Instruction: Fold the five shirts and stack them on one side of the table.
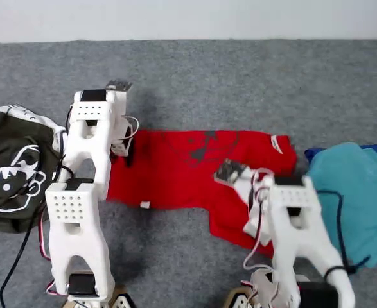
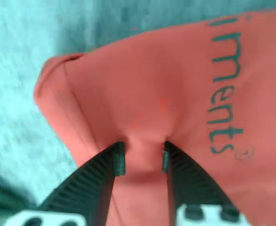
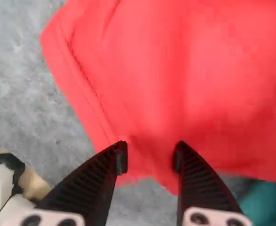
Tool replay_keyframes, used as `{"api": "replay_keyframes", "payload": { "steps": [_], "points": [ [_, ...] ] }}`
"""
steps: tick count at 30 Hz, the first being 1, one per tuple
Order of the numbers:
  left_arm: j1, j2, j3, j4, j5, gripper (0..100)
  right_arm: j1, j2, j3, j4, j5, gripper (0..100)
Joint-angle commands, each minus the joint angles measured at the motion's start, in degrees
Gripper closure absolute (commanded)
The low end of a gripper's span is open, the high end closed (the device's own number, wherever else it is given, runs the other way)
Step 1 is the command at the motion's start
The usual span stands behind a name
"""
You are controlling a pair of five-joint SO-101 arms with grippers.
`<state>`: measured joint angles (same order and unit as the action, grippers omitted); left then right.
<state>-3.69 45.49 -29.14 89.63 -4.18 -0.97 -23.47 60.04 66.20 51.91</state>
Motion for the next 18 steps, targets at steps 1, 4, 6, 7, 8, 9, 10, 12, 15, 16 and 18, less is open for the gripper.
{"api": "replay_keyframes", "payload": {
  "steps": [1, 4, 6, 7, 8, 9, 10, 12, 15, 16, 18],
  "points": [
    [-0.4, -4.0, -0.2, -5.7, -1.3, 86, -0.2, -2.3, 6.9, -1.8, 0.9, 83.2],
    [-0.4, -4.0, -0.2, -7.2, -1.9, 86, -0.3, -2.3, 9.5, -1.8, 1.0, 83.3],
    [-0.4, -4.0, -0.2, -7.2, -1.9, 86, -0.3, -2.3, 10.4, -1.8, 1.0, 83.3],
    [-0.4, -4.0, -0.2, -7.2, -1.9, 86, -0.3, -2.3, 10.5, -1.6, 1.0, 83.3],
    [-0.4, -4.2, -0.2, -7.1, -1.9, 86, -0.3, -2.3, 10.4, -0.9, 1.0, 83.3],
    [-0.4, -4.5, -0.2, -7.1, -1.8, 86, -0.3, -2.4, 9.9, 0.6, 1.0, 83.3],
    [-0.4, -4.7, -0.6, -7.1, -1.8, 86, -0.6, -2.8, 9.0, 2.2, 1.0, 83.3],
    [-0.4, -5.9, -2.1, -6.7, -1.8, 86, -2.0, -4.5, 7.2, 6.4, 0.8, 83.3],
    [-0.4, -7.6, -5.5, -5.0, -1.8, 86, -4.7, -9.9, 6.2, 9.9, 0.6, 83.0],
    [-0.4, -8.3, -7.0, -4.0, -1.8, 86, -5.6, -11.8, 6.2, 10.5, 0.6, 83.0],
    [-0.4, -9.2, -10.2, -1.9, -1.8, 86, -6.7, -15.8, 6.3, 11.3, 0.9, 83.0]
  ]
}}
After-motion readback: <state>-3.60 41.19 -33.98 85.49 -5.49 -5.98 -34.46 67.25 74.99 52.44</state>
